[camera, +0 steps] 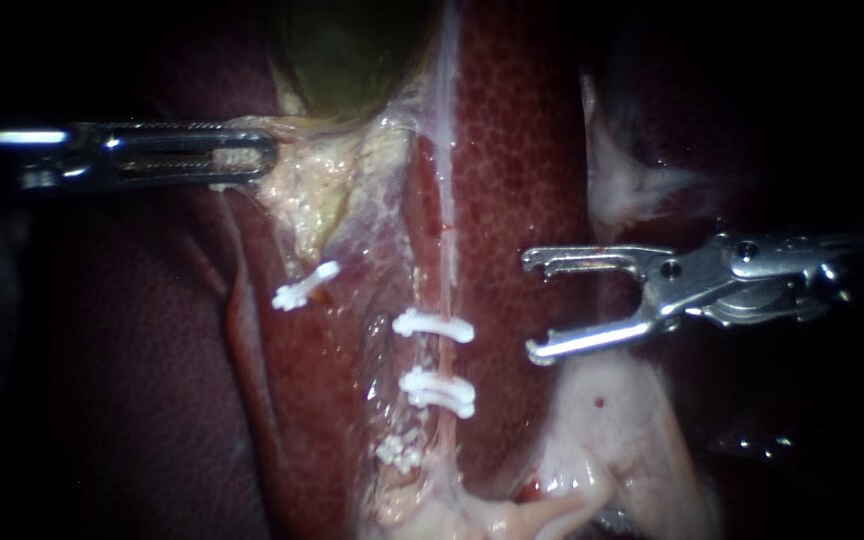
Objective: Going back third clip right tube
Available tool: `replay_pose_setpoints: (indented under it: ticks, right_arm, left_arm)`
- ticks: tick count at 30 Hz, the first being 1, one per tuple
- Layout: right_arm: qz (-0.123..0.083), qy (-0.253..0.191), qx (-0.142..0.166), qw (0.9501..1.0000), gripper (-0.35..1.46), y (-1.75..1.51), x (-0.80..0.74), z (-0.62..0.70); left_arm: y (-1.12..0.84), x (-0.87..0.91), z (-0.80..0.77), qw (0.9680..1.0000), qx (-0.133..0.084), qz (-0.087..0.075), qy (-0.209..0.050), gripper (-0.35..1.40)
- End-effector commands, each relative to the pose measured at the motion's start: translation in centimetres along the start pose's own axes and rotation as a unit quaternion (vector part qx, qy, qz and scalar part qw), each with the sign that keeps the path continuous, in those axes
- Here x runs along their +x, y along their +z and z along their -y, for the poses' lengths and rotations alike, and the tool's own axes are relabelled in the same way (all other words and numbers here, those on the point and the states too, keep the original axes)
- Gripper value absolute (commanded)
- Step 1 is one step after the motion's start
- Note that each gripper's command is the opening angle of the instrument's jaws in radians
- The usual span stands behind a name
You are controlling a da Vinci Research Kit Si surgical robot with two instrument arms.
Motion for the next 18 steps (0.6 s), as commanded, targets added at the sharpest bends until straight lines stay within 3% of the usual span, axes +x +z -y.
replay_pose_setpoints:
  ticks: [1,12,18]
  right_arm:
    - [0.000,0.000,0.000,1.0000,0.60,0.00,-0.02,-0.01]
    - [0.000,0.000,0.000,1.0000,0.60,0.01,-0.03,-0.01]
    - [0.000,0.000,0.000,1.0000,0.60,0.01,-0.03,-0.01]
  left_arm:
    - [0.03,0.04,0.01,1.0000,0.000,-0.004,0.001,-0.15]
    - [0.51,0.38,0.08,0.9993,0.012,-0.034,0.007,-0.15]
    - [0.70,0.48,0.13,0.9991,0.014,-0.040,0.004,-0.13]
